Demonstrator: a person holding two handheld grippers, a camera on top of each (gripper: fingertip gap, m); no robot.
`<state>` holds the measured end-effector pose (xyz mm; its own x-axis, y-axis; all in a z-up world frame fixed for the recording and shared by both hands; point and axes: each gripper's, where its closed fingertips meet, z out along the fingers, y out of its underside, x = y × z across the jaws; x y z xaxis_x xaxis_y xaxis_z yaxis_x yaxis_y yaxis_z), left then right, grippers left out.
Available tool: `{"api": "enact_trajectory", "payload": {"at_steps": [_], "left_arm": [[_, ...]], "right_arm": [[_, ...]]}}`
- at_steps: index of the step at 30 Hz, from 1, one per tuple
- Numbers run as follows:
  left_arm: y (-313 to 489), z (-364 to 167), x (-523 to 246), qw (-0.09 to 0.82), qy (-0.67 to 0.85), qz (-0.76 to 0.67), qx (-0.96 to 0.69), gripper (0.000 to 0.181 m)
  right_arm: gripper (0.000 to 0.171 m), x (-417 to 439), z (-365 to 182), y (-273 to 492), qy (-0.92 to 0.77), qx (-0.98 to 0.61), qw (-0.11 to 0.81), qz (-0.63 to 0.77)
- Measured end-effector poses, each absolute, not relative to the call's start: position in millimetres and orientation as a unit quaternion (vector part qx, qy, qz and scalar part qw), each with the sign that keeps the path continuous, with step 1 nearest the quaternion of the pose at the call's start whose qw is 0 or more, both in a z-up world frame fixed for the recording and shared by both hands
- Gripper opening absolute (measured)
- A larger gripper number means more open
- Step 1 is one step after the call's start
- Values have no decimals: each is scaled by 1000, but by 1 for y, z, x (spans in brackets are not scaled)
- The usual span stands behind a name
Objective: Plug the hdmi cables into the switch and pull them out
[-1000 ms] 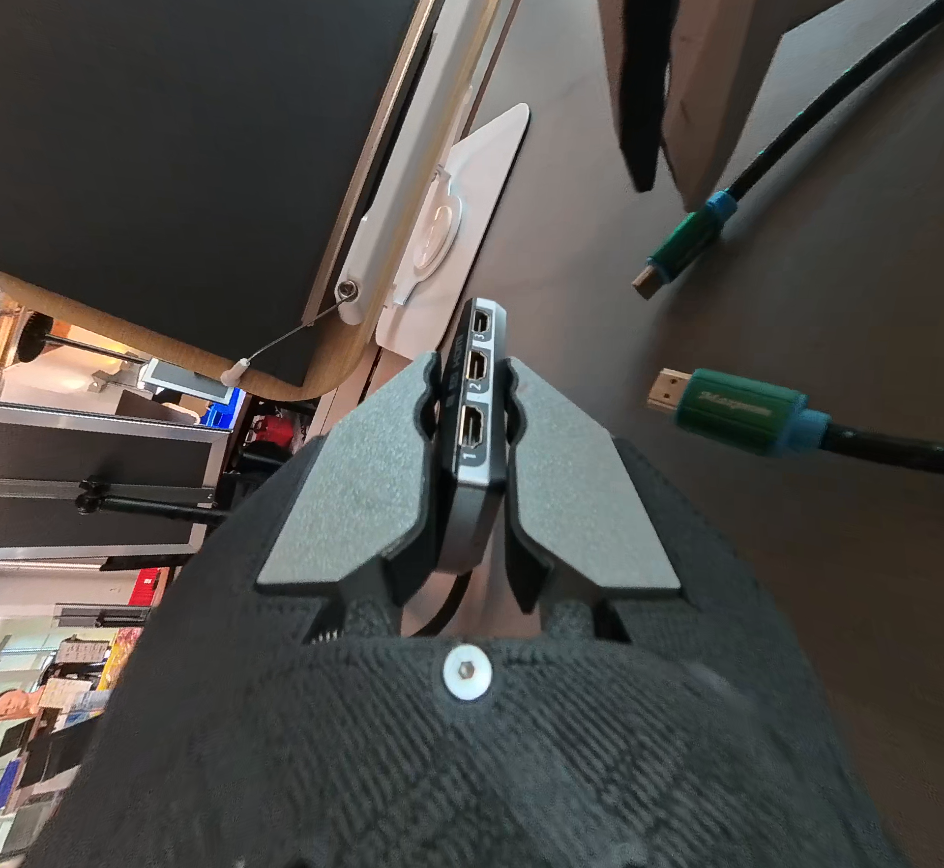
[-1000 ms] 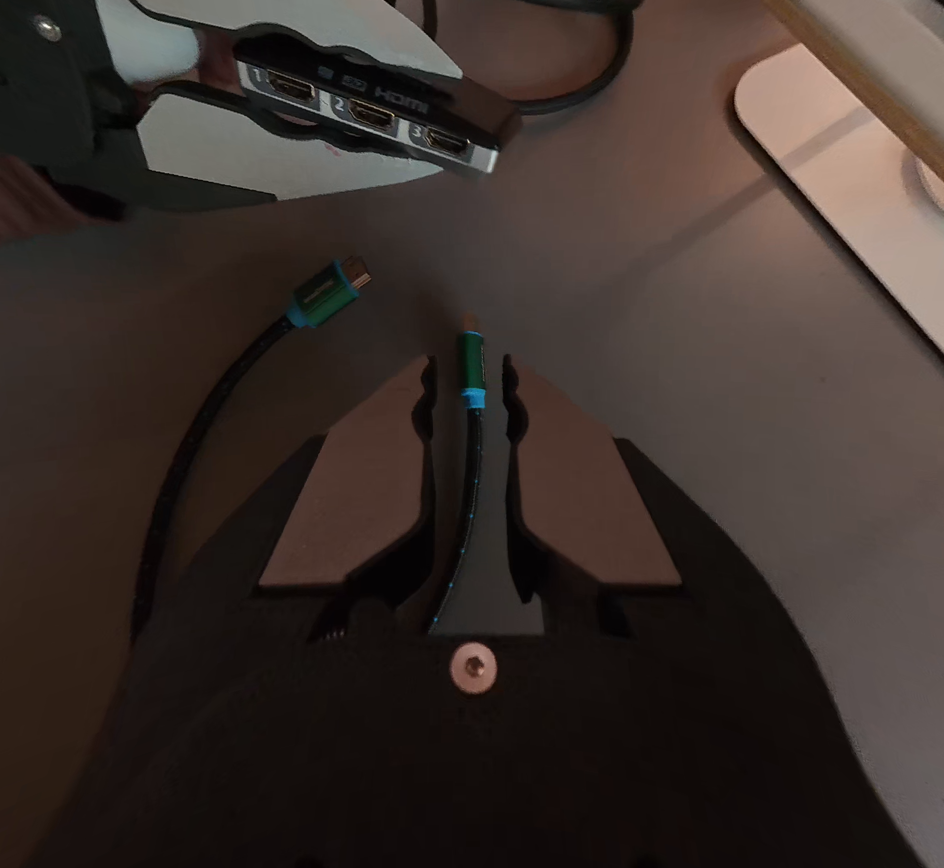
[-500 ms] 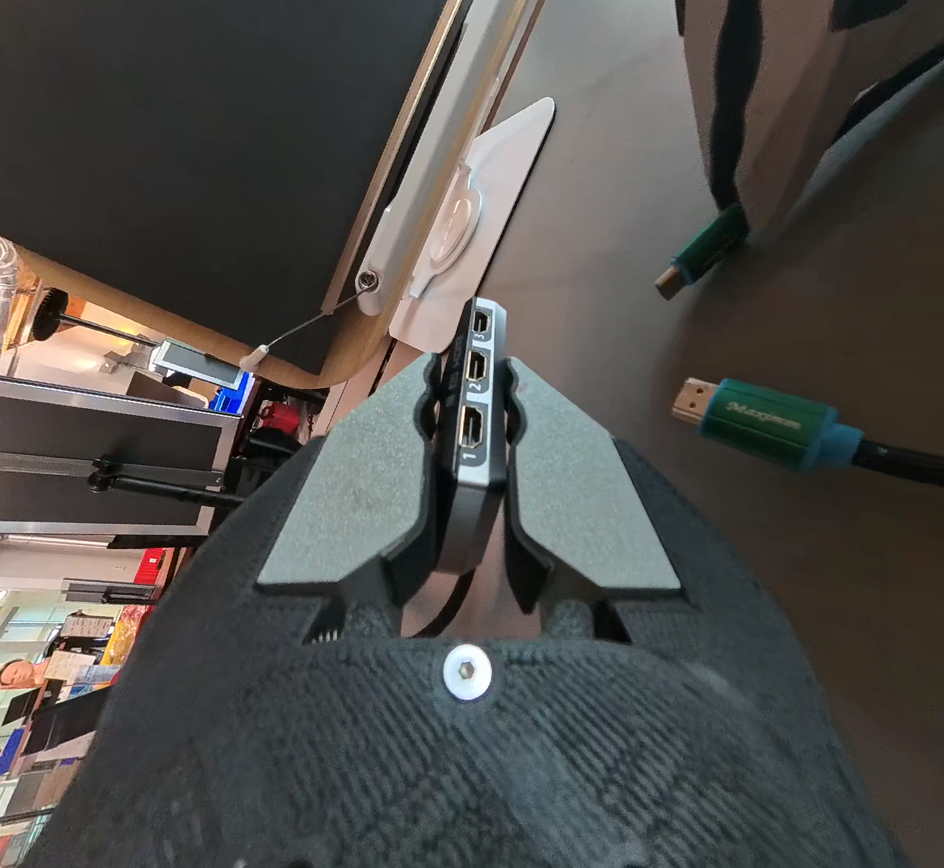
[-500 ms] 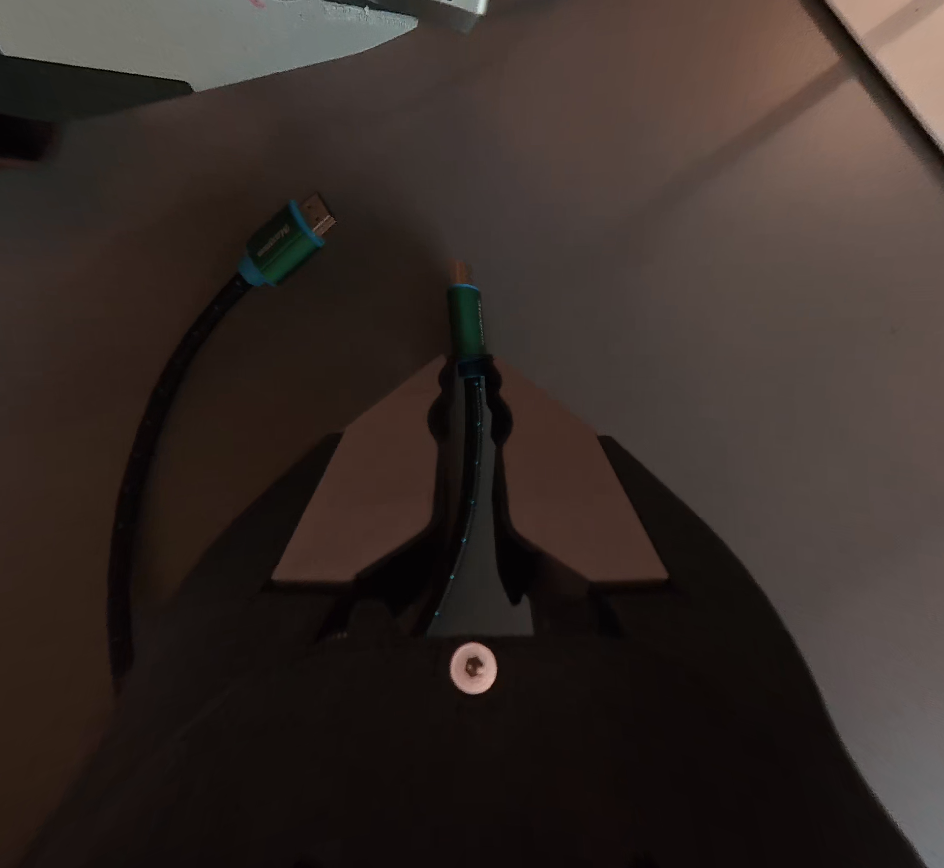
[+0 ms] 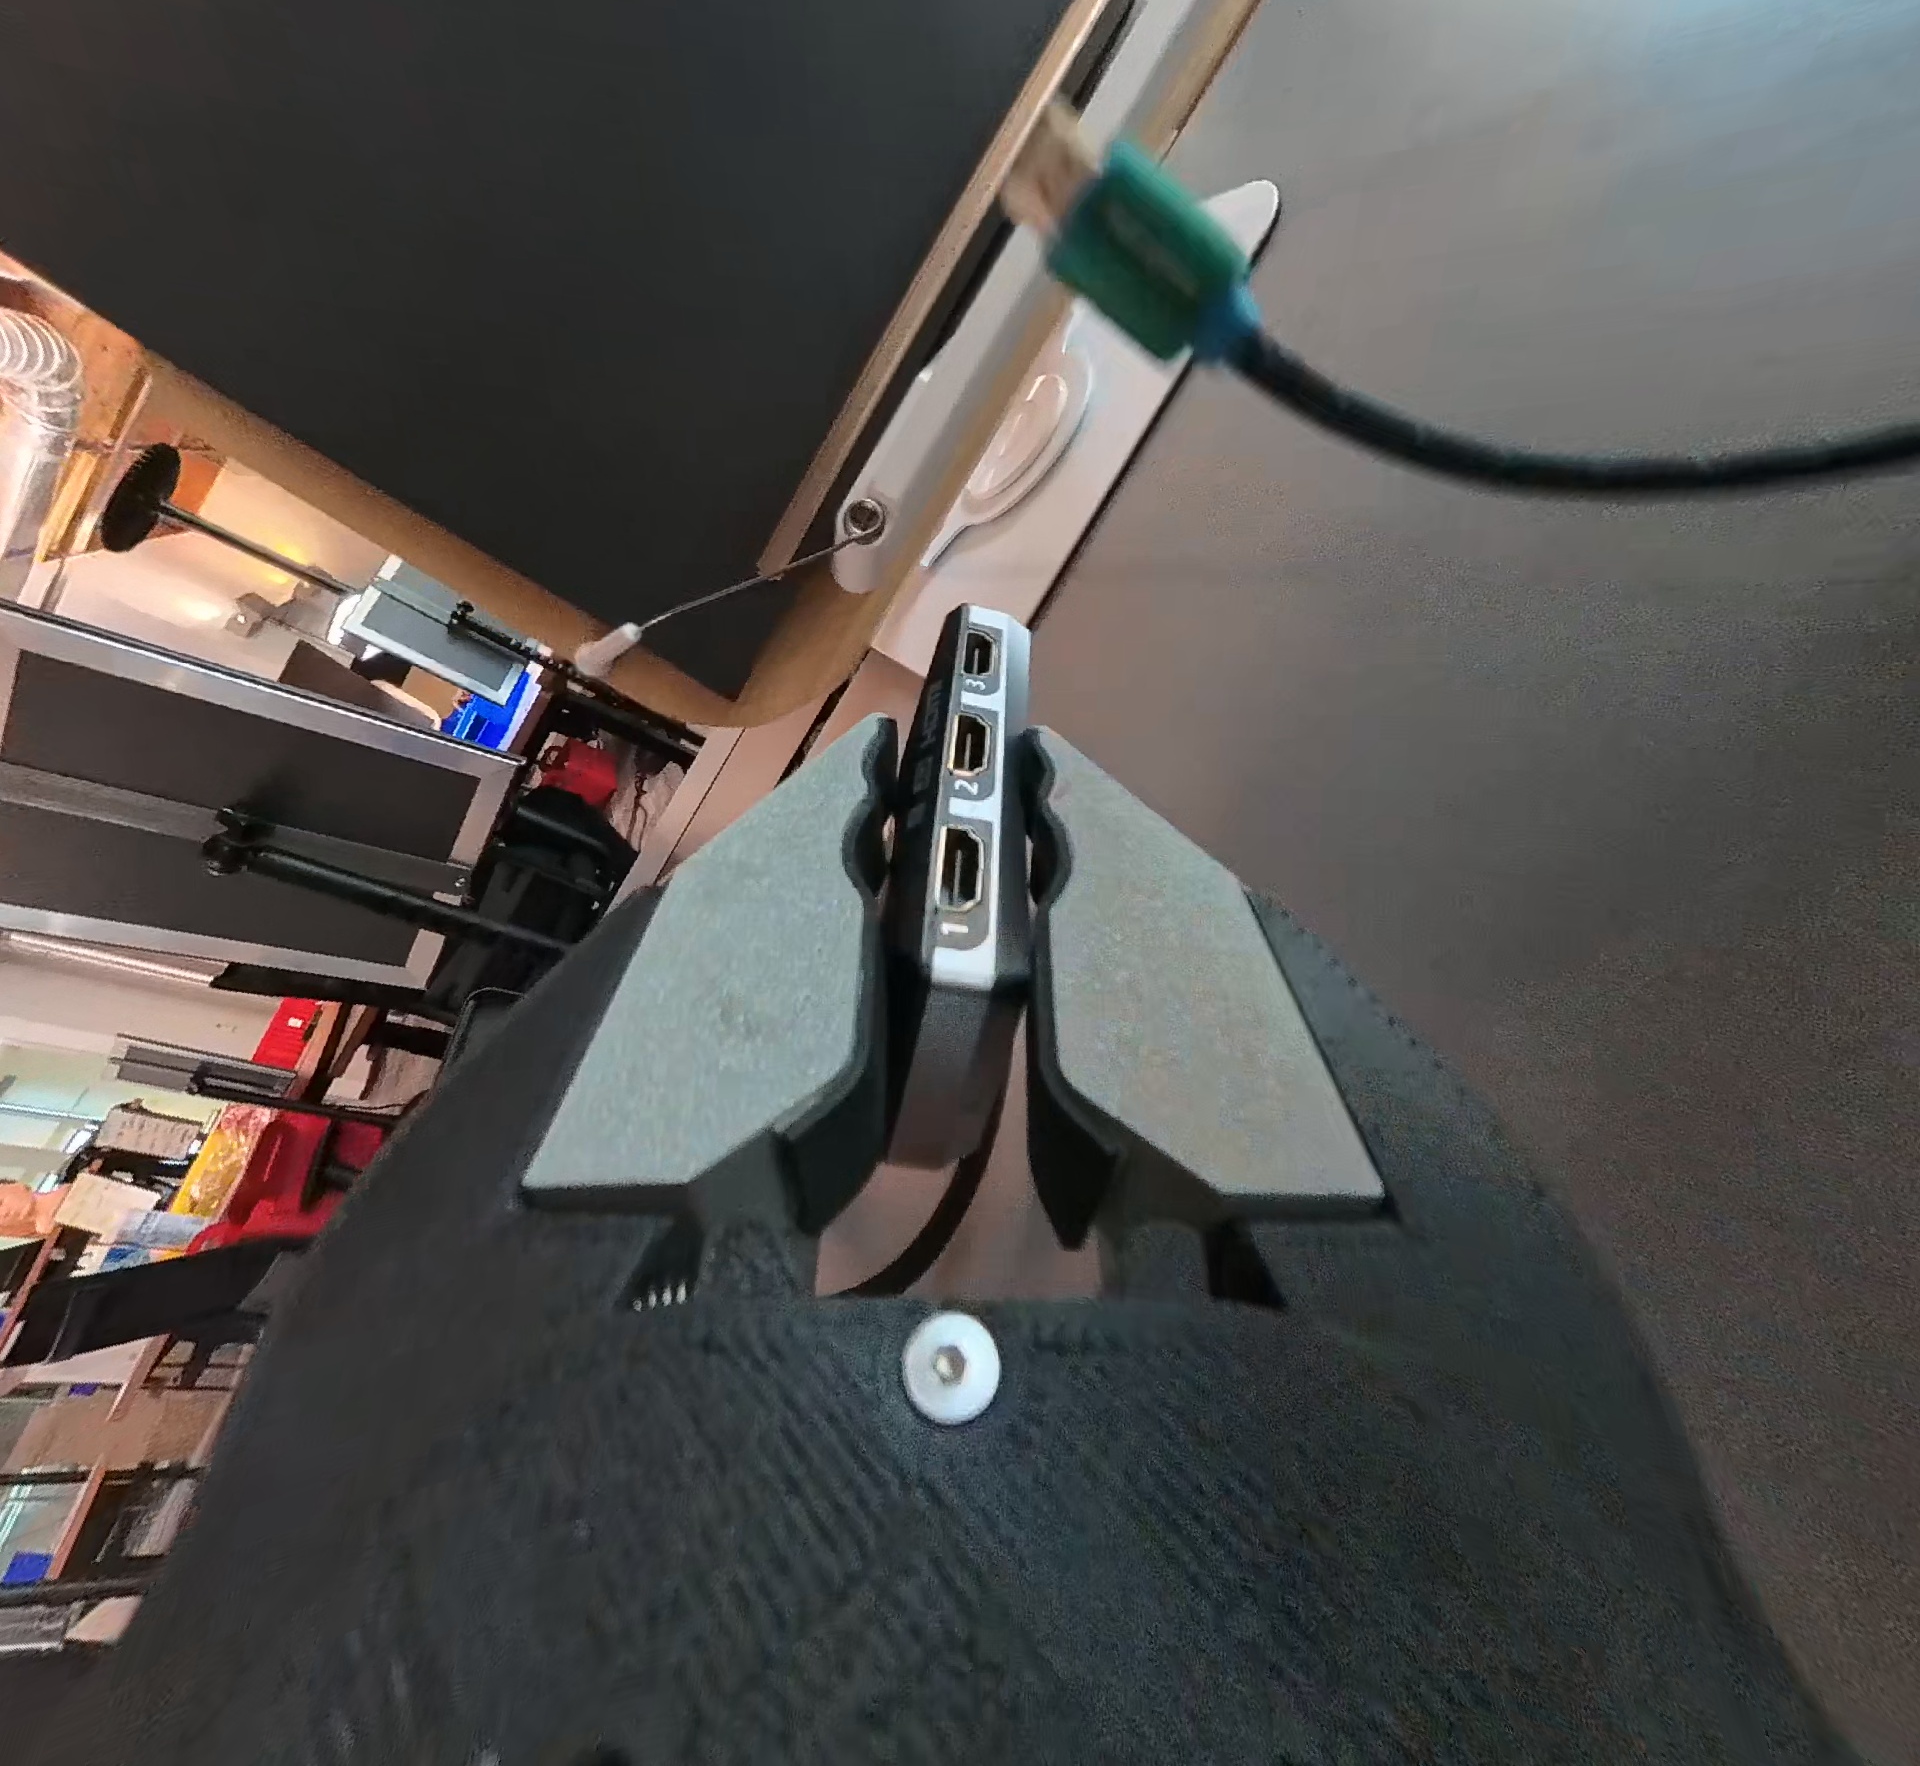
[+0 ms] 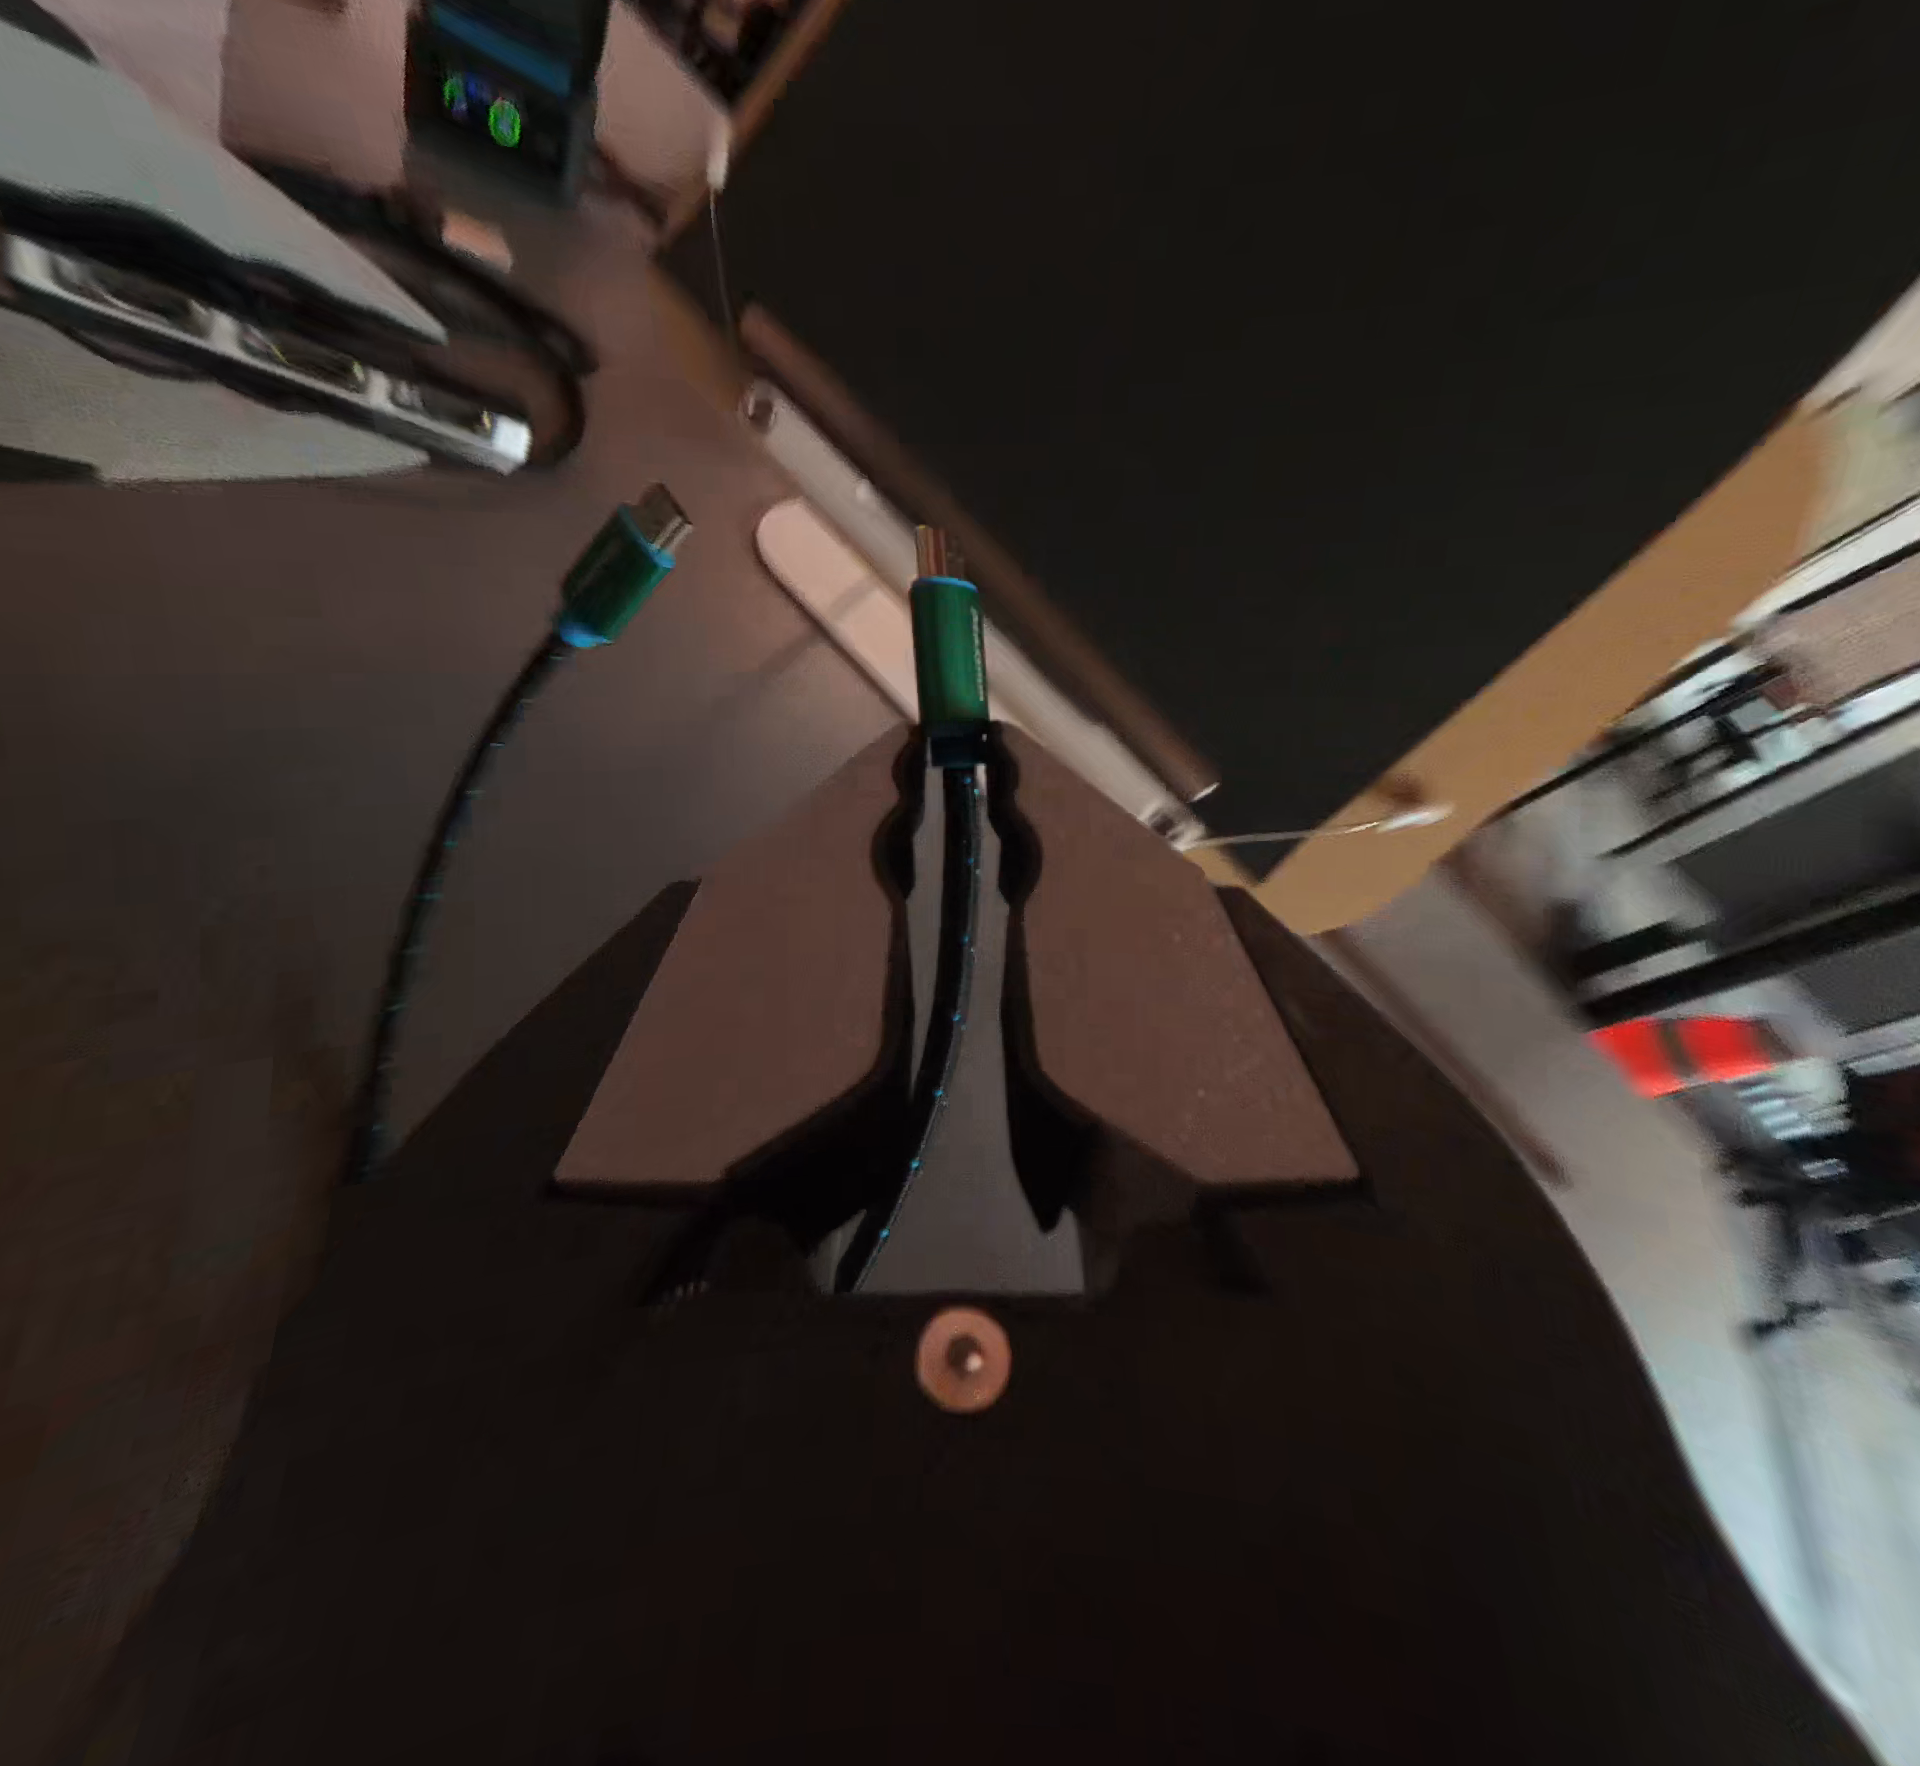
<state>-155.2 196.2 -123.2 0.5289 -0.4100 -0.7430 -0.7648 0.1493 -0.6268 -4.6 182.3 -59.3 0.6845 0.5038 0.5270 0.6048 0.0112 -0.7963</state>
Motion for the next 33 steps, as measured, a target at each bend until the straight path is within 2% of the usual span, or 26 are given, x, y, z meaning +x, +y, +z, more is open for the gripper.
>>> {"api": "enact_trajectory", "payload": {"at_steps": [1, 3, 6, 10, 14, 17, 19, 25, 29, 33], "left_arm": [[196, -122, -157, 602, 459, 146, -636, 22], [197, -120, -160, 605, 452, 142, -640, 22], [197, -117, -161, 608, 448, 137, -641, 22], [195, -119, -159, 605, 457, 140, -637, 22], [194, -120, -157, 603, 463, 142, -634, 22], [193, -119, -158, 605, 463, 143, -632, 22], [193, -117, -158, 608, 460, 142, -631, 22], [196, -112, -165, 615, 449, 142, -633, 22], [198, -111, -169, 618, 441, 130, -638, 22], [200, -116, -169, 614, 446, 118, -640, 22]], "right_arm": [[8, -7, -43, 167, -408, -678, 608, -67], [9, -19, -30, 130, -458, -632, 614, -115], [11, -53, -58, 65, -560, -568, 585, -148], [19, -83, -141, -20, -681, -564, 461, -79], [30, -76, -177, -55, -712, -601, 362, 10], [39, -74, -167, -55, -704, -613, 351, 74], [34, -77, -149, -43, -687, -620, 363, 112], [40, -109, -137, -7, -701, -619, 305, 177], [39, -134, -165, 4, -737, -605, 238, 187], [25, -131, -195, 27, -742, -623, 207, 137]]}}
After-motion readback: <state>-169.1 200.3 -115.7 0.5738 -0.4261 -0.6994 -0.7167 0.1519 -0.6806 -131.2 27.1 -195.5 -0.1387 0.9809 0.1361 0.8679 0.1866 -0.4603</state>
